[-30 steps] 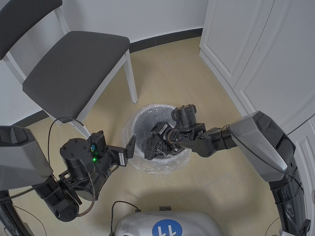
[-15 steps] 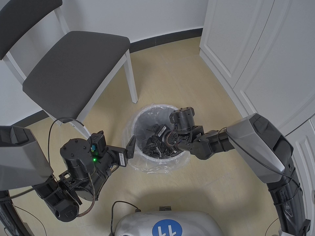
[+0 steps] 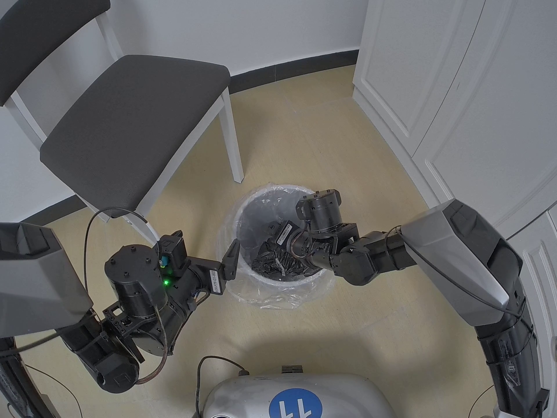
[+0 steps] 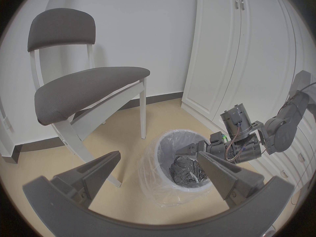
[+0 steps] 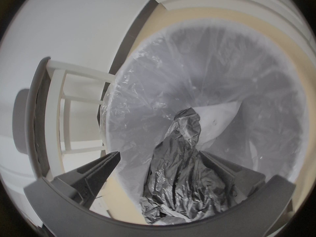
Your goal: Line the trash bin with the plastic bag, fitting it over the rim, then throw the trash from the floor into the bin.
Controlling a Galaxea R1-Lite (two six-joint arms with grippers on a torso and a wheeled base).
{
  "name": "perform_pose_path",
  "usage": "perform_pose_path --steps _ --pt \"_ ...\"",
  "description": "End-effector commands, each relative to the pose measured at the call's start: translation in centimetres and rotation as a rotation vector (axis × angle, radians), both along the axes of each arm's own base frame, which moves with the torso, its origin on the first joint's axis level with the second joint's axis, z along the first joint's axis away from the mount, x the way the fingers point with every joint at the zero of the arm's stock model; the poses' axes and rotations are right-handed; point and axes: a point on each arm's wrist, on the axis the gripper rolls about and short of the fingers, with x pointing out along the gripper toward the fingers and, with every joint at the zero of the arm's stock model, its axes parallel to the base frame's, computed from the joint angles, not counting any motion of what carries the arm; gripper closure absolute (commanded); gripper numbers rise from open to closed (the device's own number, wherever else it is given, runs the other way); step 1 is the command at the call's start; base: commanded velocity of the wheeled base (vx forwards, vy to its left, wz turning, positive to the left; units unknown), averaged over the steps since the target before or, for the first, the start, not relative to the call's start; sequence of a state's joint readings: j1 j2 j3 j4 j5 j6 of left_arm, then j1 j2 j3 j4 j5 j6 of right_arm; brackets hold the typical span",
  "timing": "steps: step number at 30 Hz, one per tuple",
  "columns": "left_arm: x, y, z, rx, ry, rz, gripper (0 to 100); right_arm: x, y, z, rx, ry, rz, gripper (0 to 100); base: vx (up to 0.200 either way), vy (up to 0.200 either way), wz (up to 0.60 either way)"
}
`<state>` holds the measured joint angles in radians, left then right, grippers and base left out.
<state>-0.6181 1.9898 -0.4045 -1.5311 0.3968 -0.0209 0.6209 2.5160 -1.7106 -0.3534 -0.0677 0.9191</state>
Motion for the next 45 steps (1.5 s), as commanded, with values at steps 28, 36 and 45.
perform_pose_path --steps 28,36,45 --pt "0.2 0.4 -0.2 0.007 0.008 0.014 0 -4.9 -4.6 -0.8 -0.708 -0.574 0.092 0 0.0 0.0 0.0" --pt "0.5 1.0 0.5 -0.008 -0.015 0.034 0 -4.3 -4.8 -0.4 -0.671 -0.747 0.016 0 0.0 0.0 0.0" --pt "1.6 4.6 5.8 -0.108 -0.19 0.153 0 -3.9 -10.5 3.9 -0.747 -0.894 -0.151 0 0.0 0.0 0.0"
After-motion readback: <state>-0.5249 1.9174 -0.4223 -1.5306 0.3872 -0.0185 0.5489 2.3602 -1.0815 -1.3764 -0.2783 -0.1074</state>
